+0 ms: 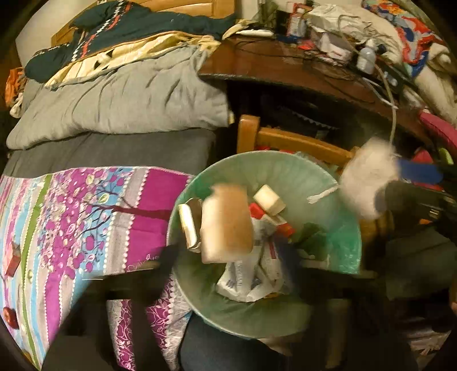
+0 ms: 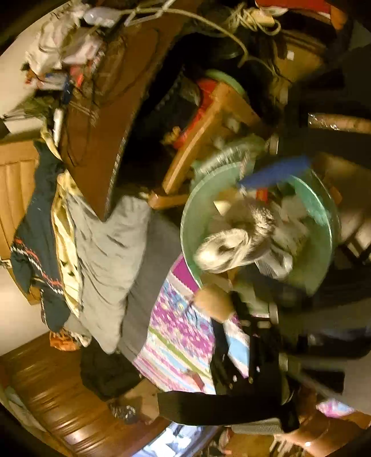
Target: Collect trash
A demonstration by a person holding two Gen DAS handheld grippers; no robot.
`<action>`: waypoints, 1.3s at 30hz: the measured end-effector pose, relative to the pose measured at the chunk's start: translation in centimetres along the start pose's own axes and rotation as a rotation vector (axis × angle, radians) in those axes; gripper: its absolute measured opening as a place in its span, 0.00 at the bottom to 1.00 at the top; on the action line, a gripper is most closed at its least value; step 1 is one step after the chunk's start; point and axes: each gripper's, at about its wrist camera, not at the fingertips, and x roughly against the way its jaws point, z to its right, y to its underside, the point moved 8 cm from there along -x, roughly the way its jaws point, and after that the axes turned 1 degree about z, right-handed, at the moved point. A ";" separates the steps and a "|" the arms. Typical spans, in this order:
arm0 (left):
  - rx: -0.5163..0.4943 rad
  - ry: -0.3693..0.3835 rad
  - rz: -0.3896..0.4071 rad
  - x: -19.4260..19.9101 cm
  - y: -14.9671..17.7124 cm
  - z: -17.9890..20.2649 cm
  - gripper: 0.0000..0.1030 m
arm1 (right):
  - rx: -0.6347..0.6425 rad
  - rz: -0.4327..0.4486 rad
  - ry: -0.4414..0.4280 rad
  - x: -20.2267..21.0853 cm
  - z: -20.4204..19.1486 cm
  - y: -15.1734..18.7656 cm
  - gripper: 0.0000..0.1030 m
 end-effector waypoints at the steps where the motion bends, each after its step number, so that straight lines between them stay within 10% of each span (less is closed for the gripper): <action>1: 0.003 -0.002 0.010 0.2 -0.1 -0.1 0.76 | 0.001 0.004 0.002 0.1 0.1 0.0 0.71; 14: 0.010 -0.061 0.042 0.8 0.5 -0.3 0.76 | -0.015 0.029 0.034 0.3 1.4 0.7 0.77; 19: 0.008 -0.129 0.153 3.8 0.5 -0.2 0.87 | 0.013 0.161 0.047 2.9 0.8 0.7 0.95; 26: -0.015 -0.217 0.340 8.8 0.9 0.8 0.95 | 0.065 0.353 0.168 8.1 1.2 1.0 0.95; 33: 0.076 -0.126 0.467 12.7 1.5 2.0 0.95 | 0.098 0.491 0.325 13.5 1.9 2.3 0.95; 39: 0.073 -0.064 0.509 14.3 3.2 3.8 0.95 | 0.066 0.447 0.267 15.1 2.9 5.3 0.95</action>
